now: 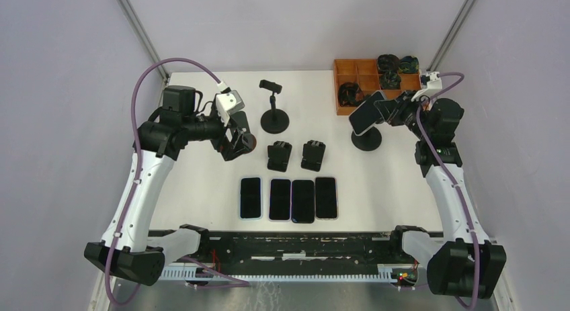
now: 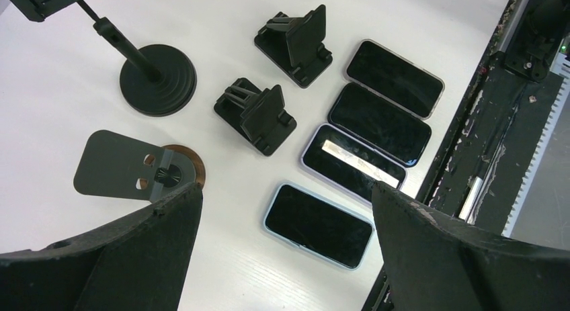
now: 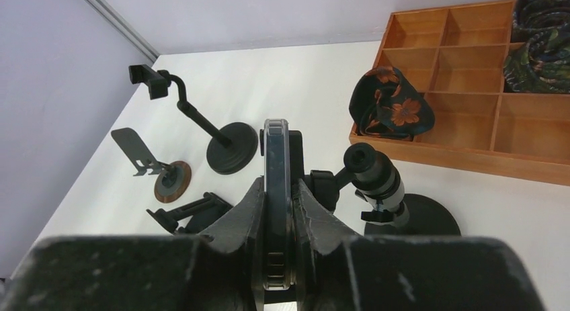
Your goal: Remove the phone from the phone stand
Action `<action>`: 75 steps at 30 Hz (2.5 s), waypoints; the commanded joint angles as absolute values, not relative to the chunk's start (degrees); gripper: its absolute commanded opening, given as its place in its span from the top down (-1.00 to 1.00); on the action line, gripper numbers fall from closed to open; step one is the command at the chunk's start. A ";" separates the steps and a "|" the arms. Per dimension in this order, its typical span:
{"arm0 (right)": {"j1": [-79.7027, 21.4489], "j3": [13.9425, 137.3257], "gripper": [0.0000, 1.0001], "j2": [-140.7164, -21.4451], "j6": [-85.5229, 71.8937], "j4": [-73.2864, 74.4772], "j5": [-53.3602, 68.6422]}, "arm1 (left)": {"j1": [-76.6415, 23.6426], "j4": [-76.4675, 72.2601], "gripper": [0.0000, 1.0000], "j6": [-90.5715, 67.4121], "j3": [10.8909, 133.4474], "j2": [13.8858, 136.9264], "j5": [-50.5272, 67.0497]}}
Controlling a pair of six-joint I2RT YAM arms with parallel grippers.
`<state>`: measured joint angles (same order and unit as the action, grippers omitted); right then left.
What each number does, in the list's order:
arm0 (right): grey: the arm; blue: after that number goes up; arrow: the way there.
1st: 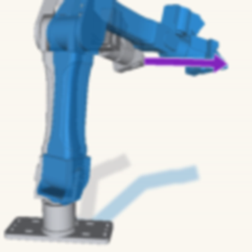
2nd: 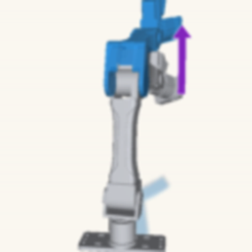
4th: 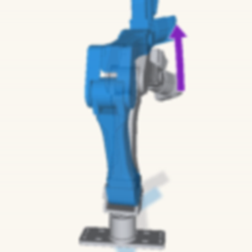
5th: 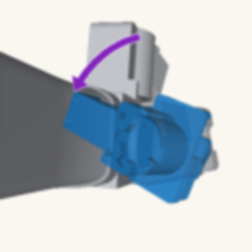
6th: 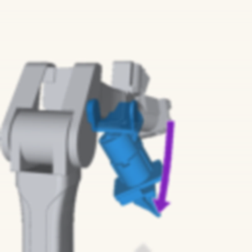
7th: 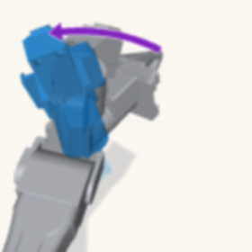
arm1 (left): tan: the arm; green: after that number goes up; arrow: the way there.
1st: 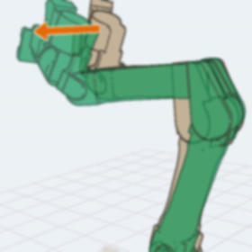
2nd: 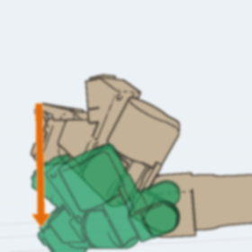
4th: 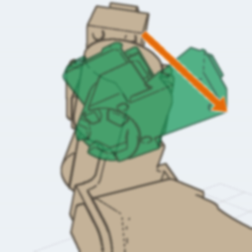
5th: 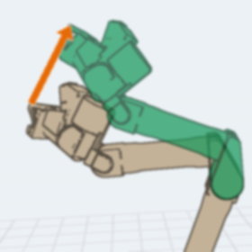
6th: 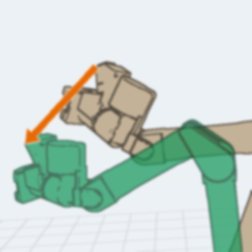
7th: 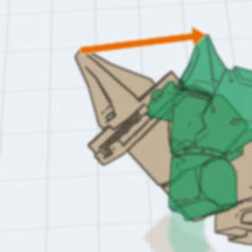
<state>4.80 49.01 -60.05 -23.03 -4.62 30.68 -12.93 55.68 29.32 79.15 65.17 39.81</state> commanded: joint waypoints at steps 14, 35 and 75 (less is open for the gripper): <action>4.83 70.51 1.00 -63.33 -45.79 -15.39 40.64 | -12.83 54.38 -1.00 28.24 81.31 66.41 49.99; -21.41 78.80 1.00 -70.14 -64.33 -30.23 43.70 | -12.83 27.12 -1.00 13.18 73.28 63.76 62.15; -42.87 76.01 0.39 -79.33 -56.77 -33.38 47.01 | -14.06 65.42 0.96 49.81 79.15 65.09 76.75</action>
<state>-43.53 74.96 -81.60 -61.93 -31.16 46.33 -13.89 59.57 41.34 75.72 66.83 73.84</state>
